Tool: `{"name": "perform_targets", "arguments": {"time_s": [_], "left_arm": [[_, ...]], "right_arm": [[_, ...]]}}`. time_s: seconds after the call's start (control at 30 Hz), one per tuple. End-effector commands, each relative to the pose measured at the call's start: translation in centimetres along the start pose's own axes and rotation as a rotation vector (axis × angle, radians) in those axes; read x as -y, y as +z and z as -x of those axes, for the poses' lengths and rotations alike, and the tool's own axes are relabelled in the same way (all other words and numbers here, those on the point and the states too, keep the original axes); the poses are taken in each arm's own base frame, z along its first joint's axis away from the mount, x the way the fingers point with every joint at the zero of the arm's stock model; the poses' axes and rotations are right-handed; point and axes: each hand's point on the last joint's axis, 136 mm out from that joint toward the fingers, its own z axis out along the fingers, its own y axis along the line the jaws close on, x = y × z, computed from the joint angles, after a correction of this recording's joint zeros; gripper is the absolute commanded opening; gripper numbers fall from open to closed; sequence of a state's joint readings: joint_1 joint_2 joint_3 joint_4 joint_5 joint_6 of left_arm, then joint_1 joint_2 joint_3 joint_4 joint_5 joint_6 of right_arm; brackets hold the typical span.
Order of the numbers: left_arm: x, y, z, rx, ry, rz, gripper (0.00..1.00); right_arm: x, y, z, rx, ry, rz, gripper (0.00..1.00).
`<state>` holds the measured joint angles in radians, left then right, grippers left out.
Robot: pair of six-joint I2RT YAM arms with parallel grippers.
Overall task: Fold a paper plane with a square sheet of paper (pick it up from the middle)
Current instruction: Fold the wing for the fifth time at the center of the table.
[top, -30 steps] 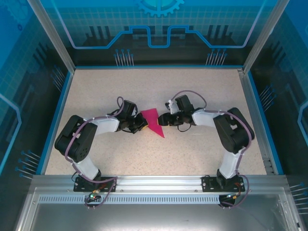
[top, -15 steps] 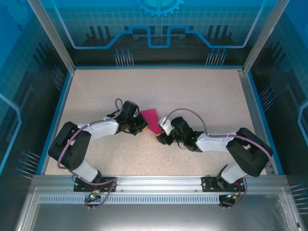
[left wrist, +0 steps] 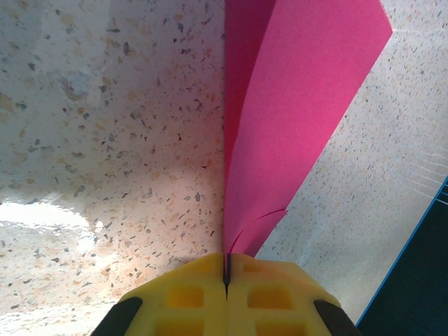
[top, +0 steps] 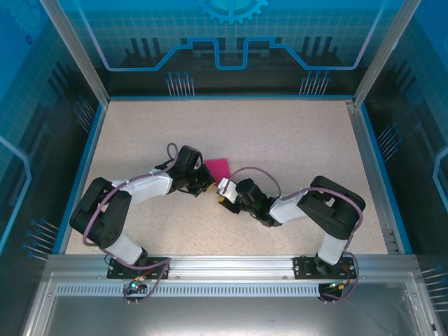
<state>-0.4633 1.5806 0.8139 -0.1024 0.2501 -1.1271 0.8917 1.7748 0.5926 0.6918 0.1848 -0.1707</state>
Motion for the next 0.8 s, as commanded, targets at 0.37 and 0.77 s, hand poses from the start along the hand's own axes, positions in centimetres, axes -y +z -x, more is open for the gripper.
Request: {"name": "perform_targets", "arguments": {"time_s": [0.37,0.77], "left_arm": [[1.4,-1.3,1.2,0.029,-0.003,-0.008,0.17],[-0.2,-5.3,4.9,0.15,-0.005,-0.038,0.45]], "right_arm": [[1.3,1.3,2.3,0.102,0.025,-0.091,0.13],[1.2,-0.3,2.0,0.114,0.334,0.194,0.1]]}}
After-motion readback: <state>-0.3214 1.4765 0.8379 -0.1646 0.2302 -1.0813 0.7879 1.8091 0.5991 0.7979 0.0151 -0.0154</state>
